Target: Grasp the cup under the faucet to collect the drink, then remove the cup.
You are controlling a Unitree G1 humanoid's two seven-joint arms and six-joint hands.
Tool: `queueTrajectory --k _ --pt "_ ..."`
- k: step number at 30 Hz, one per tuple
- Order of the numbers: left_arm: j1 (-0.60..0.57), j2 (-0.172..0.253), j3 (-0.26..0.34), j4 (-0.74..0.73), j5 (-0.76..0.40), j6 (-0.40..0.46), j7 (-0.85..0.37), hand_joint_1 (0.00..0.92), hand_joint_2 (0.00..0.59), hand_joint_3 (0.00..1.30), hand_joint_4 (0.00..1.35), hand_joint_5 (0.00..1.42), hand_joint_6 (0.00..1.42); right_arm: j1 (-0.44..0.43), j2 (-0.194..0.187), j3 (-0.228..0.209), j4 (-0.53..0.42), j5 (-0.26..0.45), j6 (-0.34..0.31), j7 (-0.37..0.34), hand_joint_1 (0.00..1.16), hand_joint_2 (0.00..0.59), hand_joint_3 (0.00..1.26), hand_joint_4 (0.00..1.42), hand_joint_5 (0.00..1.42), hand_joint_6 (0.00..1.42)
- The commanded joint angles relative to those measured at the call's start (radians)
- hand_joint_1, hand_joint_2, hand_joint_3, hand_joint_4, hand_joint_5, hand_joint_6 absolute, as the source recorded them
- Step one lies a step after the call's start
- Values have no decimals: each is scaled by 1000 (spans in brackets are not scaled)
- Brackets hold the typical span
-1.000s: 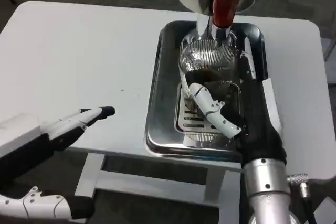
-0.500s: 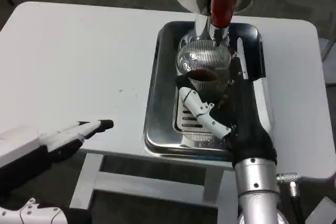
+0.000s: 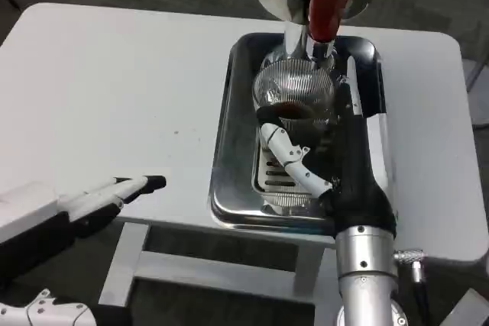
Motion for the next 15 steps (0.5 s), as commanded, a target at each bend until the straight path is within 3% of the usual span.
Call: queueTrajectory --k 1,15 --pt "19 22 11 1 -3 4 -16 0 61 0 0 0 150 4 13 -4 0 -5 -5 -14 597 246 0 0 0 0" --pt "5 38 -14 13 4 8 -20 0 66 0 0 0 158 -21 0 -14 31 23 -7 42 597 246 0 0 0 0"
